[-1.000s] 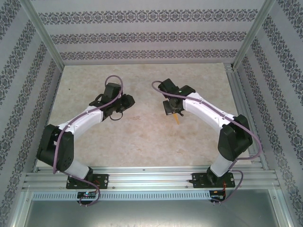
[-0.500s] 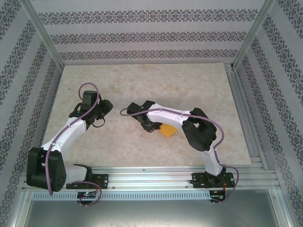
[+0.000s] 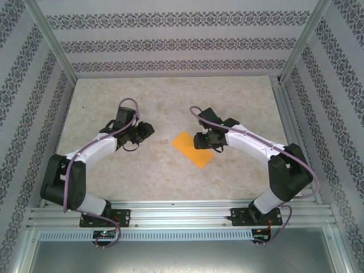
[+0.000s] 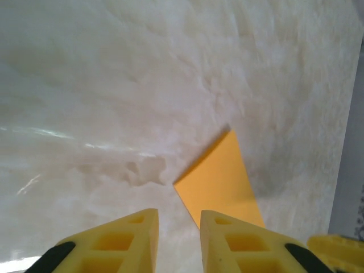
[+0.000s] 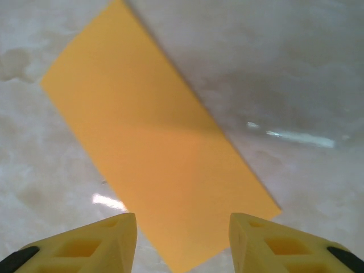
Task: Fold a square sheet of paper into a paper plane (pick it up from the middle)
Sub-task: Third fold the triangle at the center of the table.
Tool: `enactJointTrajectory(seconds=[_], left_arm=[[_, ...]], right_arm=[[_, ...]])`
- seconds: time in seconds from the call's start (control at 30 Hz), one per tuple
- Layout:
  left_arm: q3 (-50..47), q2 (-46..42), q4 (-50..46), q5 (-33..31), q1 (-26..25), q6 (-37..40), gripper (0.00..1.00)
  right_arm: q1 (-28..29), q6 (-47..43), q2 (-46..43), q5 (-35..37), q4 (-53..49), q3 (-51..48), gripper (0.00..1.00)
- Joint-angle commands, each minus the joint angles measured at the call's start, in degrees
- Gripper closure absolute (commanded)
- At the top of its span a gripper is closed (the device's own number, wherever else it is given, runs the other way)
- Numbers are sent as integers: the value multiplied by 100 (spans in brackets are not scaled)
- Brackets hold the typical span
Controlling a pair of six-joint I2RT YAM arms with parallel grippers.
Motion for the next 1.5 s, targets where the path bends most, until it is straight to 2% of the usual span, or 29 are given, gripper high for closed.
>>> enactJointTrajectory(seconds=[0.0,0.17,0.33,0.53,0.8,0.93,1.47], left_arm=[[542,626,299,343,-734,204,76],[1229,1677,273,393,-1422,56,82],[1556,2263,211,384,-1694,34,83],[1556,2518,56,235,-1732,-3,85],[1529,2799,-29,218,-1732,102,87],[1526,2857,-32,218,-1732,120,87],[1536,2721,-104,234,-1737,185,88]], right_arm=[[-491,417,-260,-1033,1066,-807,53],[-1050,284,-212,-1385,1311,-1132,53],[-1201,22,147,-1421,1323,-961,53],[-1237,-210,755,-1854,1334,-592,53],[-1220,-389,1024,-2049,1253,-516,53],[-1186,-485,960,-2325,1190,-631,54],[-1219,-223,127,-2407,1162,-1145,59]])
